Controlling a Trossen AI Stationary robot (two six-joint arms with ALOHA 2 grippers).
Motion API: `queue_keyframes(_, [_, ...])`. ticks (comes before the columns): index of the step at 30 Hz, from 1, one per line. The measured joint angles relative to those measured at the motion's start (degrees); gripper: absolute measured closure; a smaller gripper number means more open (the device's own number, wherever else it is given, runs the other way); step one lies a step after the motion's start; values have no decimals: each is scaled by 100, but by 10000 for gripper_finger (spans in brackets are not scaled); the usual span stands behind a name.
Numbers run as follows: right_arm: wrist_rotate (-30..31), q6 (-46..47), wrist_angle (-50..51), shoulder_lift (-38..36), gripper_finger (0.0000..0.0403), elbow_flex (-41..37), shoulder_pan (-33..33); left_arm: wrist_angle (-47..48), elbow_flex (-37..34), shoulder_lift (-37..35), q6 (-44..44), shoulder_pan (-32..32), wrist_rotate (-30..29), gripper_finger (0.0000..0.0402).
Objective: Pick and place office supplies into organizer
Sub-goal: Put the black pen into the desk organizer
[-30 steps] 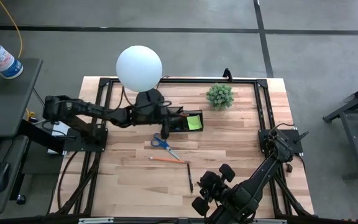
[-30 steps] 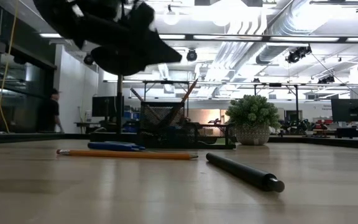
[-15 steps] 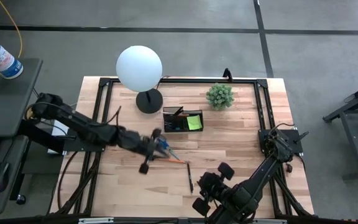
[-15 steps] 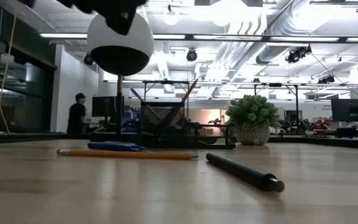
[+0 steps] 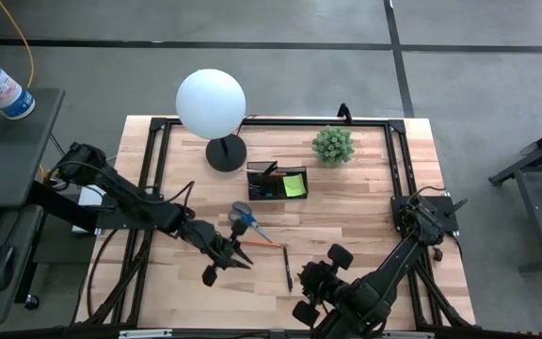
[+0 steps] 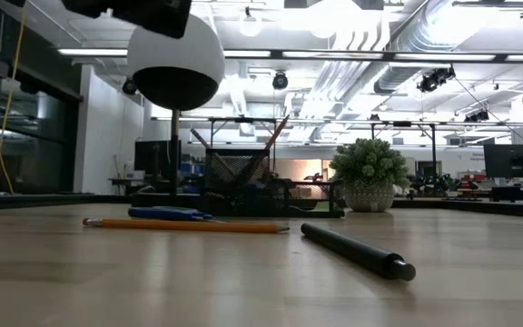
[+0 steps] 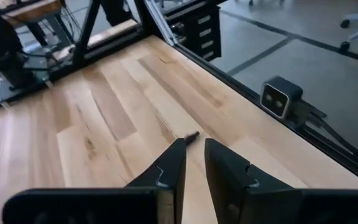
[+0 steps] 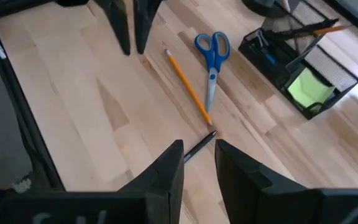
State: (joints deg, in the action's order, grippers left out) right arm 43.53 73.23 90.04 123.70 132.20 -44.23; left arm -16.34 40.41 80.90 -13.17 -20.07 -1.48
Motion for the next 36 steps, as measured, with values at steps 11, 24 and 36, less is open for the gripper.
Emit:
queue_keyframes(11, [-297,-170,0,0,320,0,-317,1507,1446,815,283,19,-510,353])
queue_keyframes(24, [-437,83,-2,0,320,0,-572,2464,2934,1876,-1232,105,51,381])
queue_keyframes(36, [-904,1545,-5,0,320,0,-495,3028,2928,1881,-2361,1057,1273,366])
